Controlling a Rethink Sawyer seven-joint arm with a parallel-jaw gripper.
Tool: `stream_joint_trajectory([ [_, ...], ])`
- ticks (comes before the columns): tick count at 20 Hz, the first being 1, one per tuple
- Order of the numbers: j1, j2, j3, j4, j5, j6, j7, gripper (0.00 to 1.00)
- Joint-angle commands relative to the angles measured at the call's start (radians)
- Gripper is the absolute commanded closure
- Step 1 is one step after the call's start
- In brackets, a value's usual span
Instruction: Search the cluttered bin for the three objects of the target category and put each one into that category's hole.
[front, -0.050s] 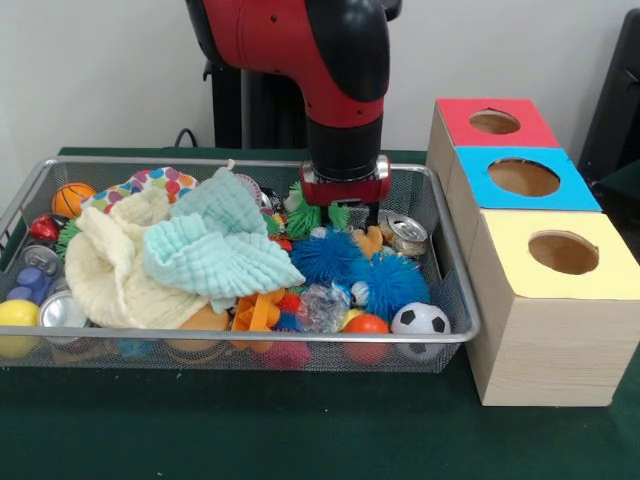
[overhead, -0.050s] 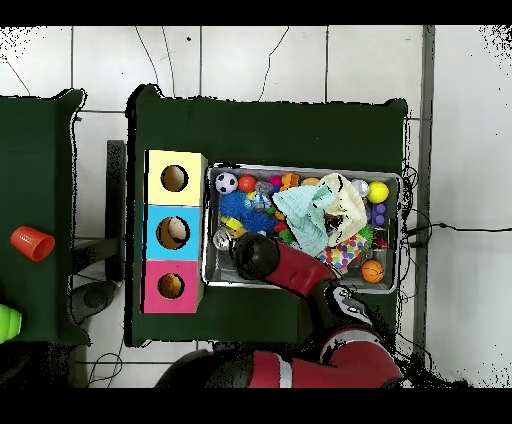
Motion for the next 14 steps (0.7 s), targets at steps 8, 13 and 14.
stream_joint_trajectory([
  [8, 0.02, 0.078, 0.01, -0.157, 0.112, -0.025, 0.252, 1.0],
  [13, 0.014, 0.078, 0.018, -0.156, 0.113, -0.022, 0.246, 1.0],
  [14, 0.014, 0.078, 0.019, -0.156, 0.114, -0.022, 0.246, 1.0],
])
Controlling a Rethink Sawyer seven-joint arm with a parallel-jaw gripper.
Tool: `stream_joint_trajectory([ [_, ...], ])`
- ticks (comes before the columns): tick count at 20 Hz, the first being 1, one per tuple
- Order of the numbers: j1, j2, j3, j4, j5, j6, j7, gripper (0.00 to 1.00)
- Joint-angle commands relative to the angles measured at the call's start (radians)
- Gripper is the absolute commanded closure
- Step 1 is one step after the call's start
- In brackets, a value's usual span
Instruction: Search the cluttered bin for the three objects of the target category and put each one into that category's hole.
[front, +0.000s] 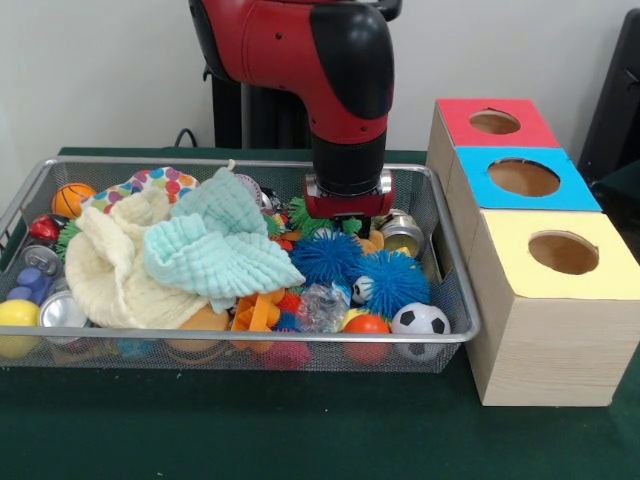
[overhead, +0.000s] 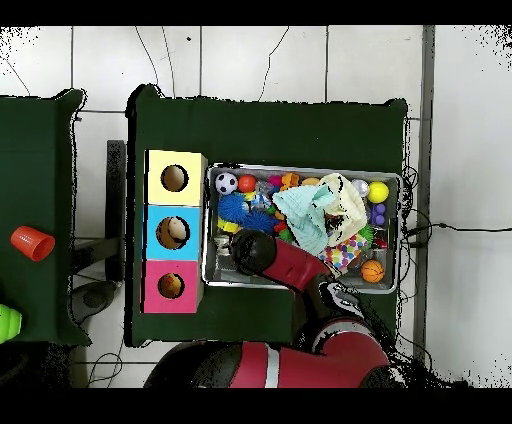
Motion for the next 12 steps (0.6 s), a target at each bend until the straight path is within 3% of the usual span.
stream_joint_trajectory([
  [1, -0.008, 0.045, 0.032, -0.127, 0.077, -0.02, 0.245, 1.0],
  [8, -0.009, 0.038, 0.034, -0.124, 0.081, 0.001, 0.246, 1.0],
  [12, 0.013, 0.019, 0.003, -0.142, 0.087, 0.071, 0.249, 1.0],
])
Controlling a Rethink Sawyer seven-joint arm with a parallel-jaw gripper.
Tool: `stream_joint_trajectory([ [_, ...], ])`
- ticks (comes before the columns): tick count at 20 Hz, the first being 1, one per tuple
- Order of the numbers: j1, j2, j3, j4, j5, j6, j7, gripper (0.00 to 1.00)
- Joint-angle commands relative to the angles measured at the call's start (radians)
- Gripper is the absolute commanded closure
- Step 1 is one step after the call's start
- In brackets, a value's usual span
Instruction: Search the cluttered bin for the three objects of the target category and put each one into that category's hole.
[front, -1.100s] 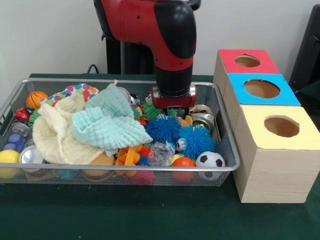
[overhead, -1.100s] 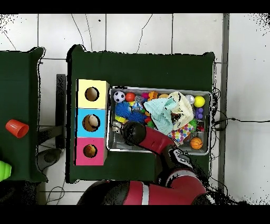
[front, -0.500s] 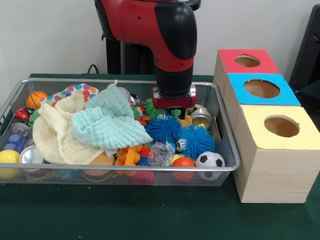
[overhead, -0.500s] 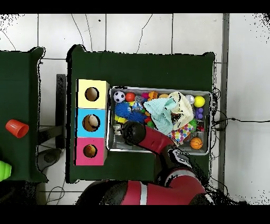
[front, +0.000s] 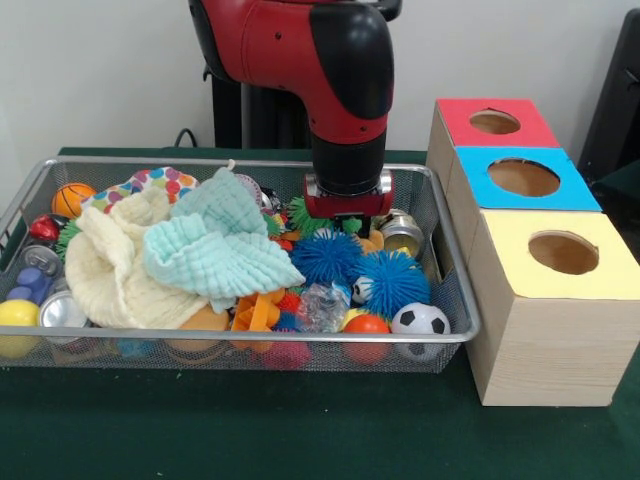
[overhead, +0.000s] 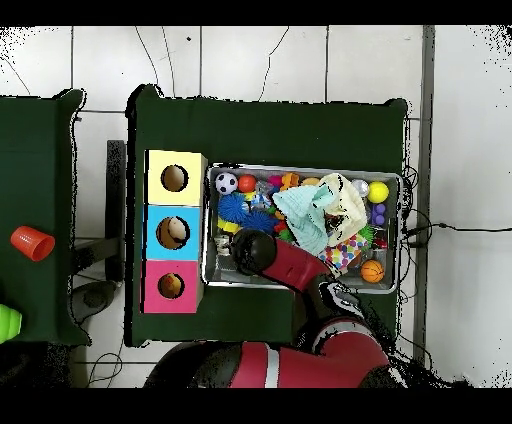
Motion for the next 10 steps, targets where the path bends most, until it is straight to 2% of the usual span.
stream_joint_trajectory([
  [1, 0.018, 0.014, -0.004, -0.147, 0.086, 0.092, 0.25, 1.0],
  [10, 0.016, -0.005, -0.017, -0.161, 0.088, 0.17, 0.233, 1.0],
])
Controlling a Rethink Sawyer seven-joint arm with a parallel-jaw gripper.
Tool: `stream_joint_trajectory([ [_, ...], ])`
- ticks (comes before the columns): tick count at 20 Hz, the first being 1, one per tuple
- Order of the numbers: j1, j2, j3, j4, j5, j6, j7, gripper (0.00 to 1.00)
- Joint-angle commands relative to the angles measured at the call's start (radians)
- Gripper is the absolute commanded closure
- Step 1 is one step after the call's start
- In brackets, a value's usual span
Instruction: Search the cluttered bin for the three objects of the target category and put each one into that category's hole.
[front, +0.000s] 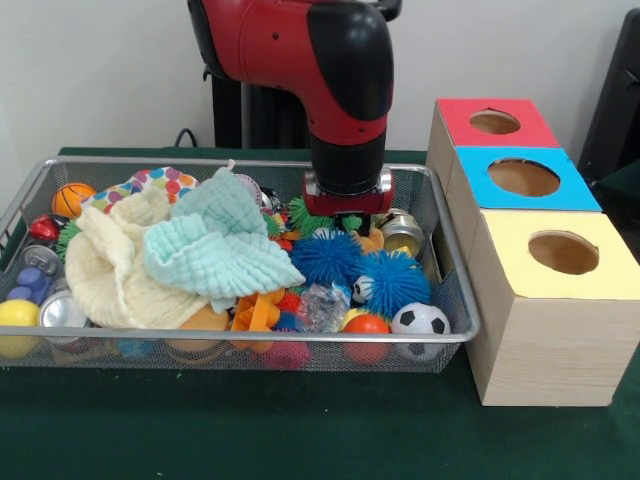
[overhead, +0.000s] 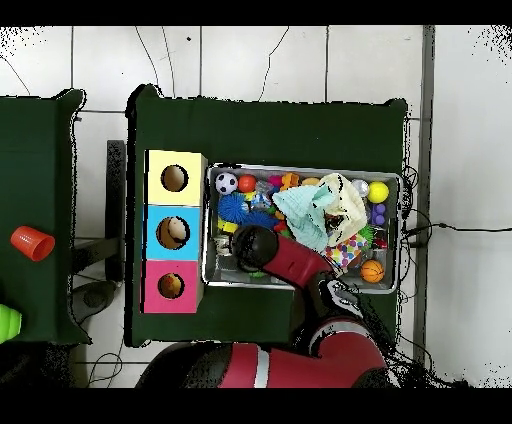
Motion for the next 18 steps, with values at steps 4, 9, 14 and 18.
stream_joint_trajectory([
  [4, 0.007, -0.004, -0.015, -0.155, 0.05, 0.136, 0.226, 1.0],
  [9, 0.018, -0.014, -0.036, -0.168, 0.046, 0.191, 0.236, 1.0],
  [14, 0.023, -0.028, -0.04, -0.172, 0.054, 0.238, 0.25, 1.0],
  [18, 0.034, -0.033, -0.051, -0.185, 0.057, 0.27, 0.264, 1.0],
])
